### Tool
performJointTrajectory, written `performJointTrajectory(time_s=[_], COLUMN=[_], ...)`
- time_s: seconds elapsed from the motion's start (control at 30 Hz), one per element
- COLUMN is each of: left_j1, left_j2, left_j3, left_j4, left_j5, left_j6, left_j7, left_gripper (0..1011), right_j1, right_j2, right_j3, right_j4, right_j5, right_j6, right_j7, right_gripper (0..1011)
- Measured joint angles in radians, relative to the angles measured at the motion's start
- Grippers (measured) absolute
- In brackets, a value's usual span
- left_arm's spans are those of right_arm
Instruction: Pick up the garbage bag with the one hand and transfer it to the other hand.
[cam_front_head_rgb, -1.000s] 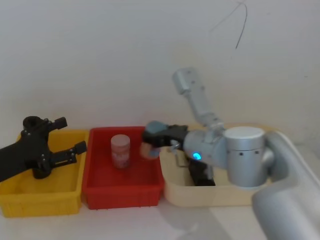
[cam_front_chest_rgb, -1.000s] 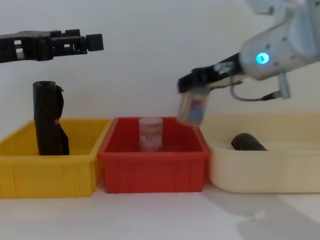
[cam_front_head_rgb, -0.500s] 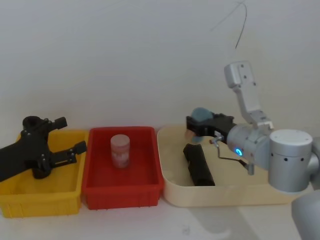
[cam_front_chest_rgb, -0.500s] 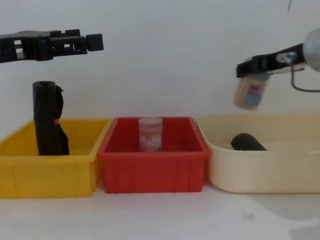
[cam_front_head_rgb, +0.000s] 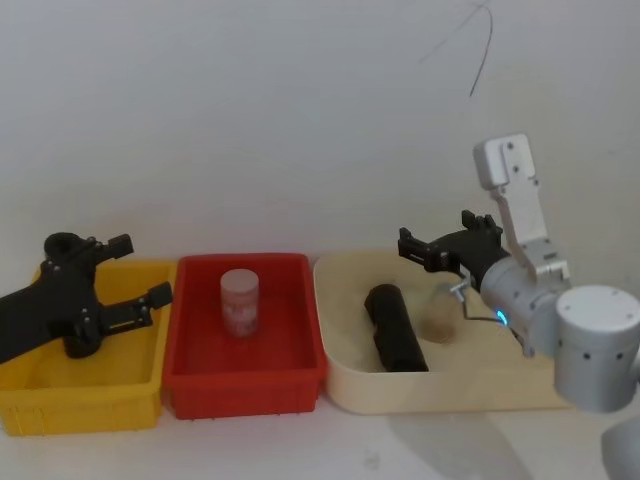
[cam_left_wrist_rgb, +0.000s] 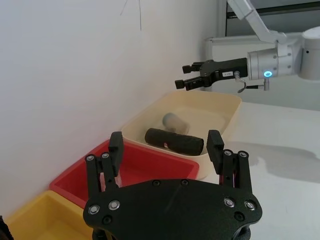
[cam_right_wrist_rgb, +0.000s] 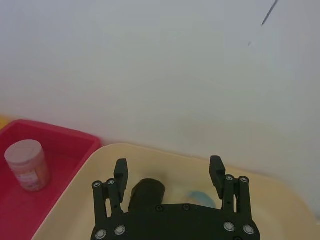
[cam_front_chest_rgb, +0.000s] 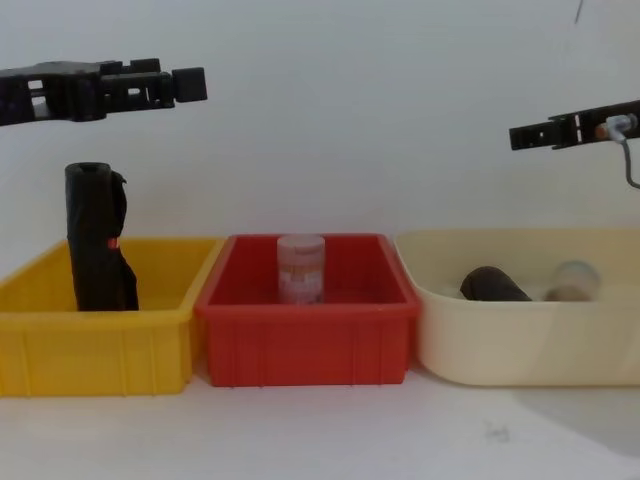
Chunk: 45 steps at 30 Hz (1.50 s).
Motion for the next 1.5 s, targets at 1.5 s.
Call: performJointTrajectory(time_s=[1.5], left_j1=[-0.133], left_j2=[-0.067], left_j3=[0.072], left_j4=[0.196], left_j5=[0.024], left_j6=[0.018], left_j7=[-0.041], left_gripper=[1001], right_j1=[-0.386], right_j2=[0.089], right_j3=[-0.155], right_j4=[-0.334], right_j5=[-0.097], right_j6=[-0.244], right_j7=[0.072], right_gripper=[1001])
